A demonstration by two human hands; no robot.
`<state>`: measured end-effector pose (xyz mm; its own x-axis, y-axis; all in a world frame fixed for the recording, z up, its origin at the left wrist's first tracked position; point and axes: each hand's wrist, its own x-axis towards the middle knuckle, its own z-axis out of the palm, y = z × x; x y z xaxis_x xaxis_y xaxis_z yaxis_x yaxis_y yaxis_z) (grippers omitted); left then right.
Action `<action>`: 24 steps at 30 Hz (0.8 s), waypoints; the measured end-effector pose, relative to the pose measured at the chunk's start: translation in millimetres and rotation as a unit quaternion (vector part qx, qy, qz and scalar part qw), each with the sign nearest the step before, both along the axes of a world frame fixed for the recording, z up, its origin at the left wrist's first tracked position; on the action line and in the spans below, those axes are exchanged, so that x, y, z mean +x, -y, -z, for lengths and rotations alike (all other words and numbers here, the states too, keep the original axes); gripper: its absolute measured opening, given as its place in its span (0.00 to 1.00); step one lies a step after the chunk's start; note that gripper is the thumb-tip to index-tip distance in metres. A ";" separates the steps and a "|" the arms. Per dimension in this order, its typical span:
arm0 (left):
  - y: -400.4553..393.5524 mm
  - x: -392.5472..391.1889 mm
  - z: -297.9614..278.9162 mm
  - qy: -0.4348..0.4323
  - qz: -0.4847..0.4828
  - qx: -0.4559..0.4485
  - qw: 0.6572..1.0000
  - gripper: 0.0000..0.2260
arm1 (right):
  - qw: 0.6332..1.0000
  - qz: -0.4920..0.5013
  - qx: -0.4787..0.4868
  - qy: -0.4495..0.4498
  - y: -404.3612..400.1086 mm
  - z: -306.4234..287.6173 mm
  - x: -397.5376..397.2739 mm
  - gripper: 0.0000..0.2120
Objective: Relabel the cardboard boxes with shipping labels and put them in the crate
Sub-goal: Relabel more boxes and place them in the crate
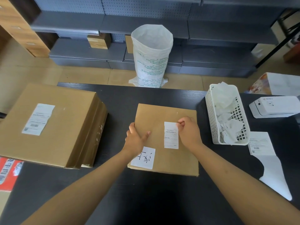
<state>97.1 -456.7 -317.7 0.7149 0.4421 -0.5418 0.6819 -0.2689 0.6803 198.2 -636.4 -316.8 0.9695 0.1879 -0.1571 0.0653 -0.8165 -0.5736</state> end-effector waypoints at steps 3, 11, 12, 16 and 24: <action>0.3 -0.1 0.8 0.000 0.003 0.004 1.000 0.35 | 1.000 0.000 -0.013 0.003 -2.6 -2.1 0.6 0.07; 0.8 0.5 1.4 0.005 0.005 0.008 1.000 0.35 | 0.989 -0.025 -0.147 -0.020 -15.0 -2.6 2.7 0.11; 0.7 0.3 1.6 0.006 0.005 0.008 1.000 0.35 | 0.986 -0.031 -0.165 -0.019 -16.5 -2.4 2.5 0.12; -0.2 0.0 4.8 0.004 0.003 0.011 1.000 0.35 | 0.985 -0.048 -0.165 -0.010 -15.0 -2.5 1.4 0.13; -1.4 -1.2 9.6 0.006 0.005 0.017 1.000 0.35 | 1.000 -0.010 0.010 0.011 0.1 2.4 -10.3 0.03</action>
<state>96.0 -455.4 -327.3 0.7252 0.4532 -0.5183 0.6713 -0.2983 0.6785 187.9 -636.5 -319.2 0.9689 0.2097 -0.1312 0.0943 -0.8036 -0.5877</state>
